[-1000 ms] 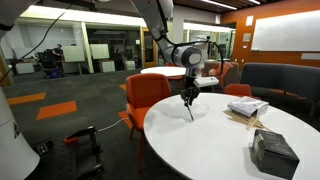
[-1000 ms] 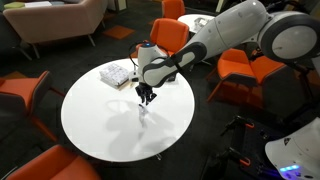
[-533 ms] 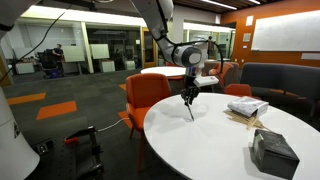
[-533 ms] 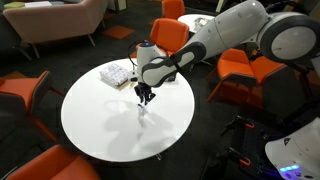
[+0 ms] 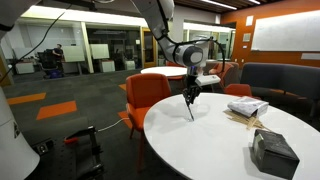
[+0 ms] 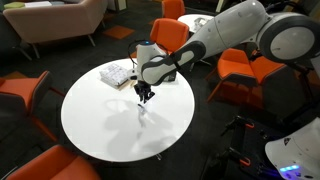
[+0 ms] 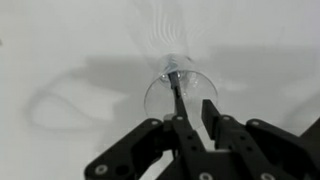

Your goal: Put the pen in the cup on the table

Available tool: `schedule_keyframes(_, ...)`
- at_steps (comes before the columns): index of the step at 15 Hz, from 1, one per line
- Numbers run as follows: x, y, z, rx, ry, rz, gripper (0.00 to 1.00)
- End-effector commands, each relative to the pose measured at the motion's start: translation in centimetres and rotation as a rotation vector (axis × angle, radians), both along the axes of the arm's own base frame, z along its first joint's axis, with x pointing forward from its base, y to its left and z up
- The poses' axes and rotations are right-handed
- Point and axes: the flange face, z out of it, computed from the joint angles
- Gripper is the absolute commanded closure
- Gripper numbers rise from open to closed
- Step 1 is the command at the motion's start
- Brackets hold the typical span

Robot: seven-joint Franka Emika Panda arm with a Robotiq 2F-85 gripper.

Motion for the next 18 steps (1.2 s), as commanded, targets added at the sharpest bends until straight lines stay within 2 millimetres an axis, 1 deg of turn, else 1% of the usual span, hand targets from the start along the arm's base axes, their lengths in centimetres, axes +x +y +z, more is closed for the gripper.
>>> schedule_keyframes(1, 0.7, 0.1, -0.6, 0.002, 0.009, 0.029, 0.84)
schedule_keyframes(5, 1.0, 0.4, -1.7, -0.001, 0.017, 0.036, 0.85)
schedule_keyframes(7, 1.1, 0.6, -2.2, 0.003, 0.019, 0.04, 0.87)
schedule_keyframes(8, 1.2, 0.8, -2.4, 0.003, 0.017, 0.041, 0.87)
schedule_keyframes(12, 1.5, 1.2, -3.1, 0.007, 0.014, 0.046, 0.9)
schedule_keyframes(18, 1.7, 1.6, -4.1, 0.009, 0.017, 0.048, 0.88)
